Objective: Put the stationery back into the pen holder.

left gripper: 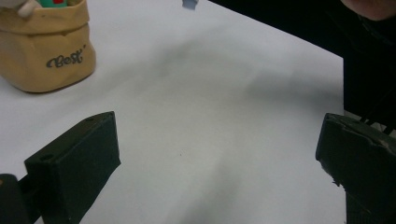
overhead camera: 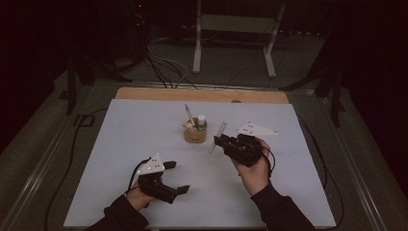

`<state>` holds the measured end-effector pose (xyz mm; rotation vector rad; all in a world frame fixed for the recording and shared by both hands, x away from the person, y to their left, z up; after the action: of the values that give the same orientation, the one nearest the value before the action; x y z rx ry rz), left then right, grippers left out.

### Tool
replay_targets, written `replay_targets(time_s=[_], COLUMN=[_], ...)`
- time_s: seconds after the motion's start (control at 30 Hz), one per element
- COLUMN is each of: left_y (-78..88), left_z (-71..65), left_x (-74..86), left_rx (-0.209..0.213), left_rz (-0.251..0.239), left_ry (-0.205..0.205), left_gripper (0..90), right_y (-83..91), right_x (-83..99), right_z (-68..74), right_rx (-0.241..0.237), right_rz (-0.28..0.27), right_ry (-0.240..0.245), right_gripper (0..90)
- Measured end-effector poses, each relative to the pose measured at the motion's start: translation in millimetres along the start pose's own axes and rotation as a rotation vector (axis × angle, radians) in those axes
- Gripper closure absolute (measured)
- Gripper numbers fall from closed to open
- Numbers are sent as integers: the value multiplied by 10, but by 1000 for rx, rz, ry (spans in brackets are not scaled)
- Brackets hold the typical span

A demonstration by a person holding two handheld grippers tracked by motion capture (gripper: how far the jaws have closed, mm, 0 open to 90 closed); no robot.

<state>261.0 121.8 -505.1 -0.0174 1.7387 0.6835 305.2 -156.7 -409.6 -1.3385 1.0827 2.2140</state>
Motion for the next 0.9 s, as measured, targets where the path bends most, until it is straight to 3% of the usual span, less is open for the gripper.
replay_targets(time_s=[0.63,0.9], left_y=[24,20], left_z=[23,11], left_x=[17,17], left_rx=[-1,-11], left_rz=[-21,-26], left_ry=[3,-18], left_gripper=[4,4], right_y=[-99,-187], right_x=[-386,-507], right_z=[-45,-84], right_rx=[29,41], right_rz=[-49,-61], right_ry=[19,8], right_gripper=[793,793])
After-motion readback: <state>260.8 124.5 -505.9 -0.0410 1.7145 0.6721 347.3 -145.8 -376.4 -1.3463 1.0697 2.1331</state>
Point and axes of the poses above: each handheld gripper's, and its own axes: y roughly backward along the jaws, x roughly out of its underside, z roughly to its left, the point moved 1 cm from there along -y, roughly forward along the jaws, and after that the axes turned 6 degrees about -y, right-handed, at the moved point
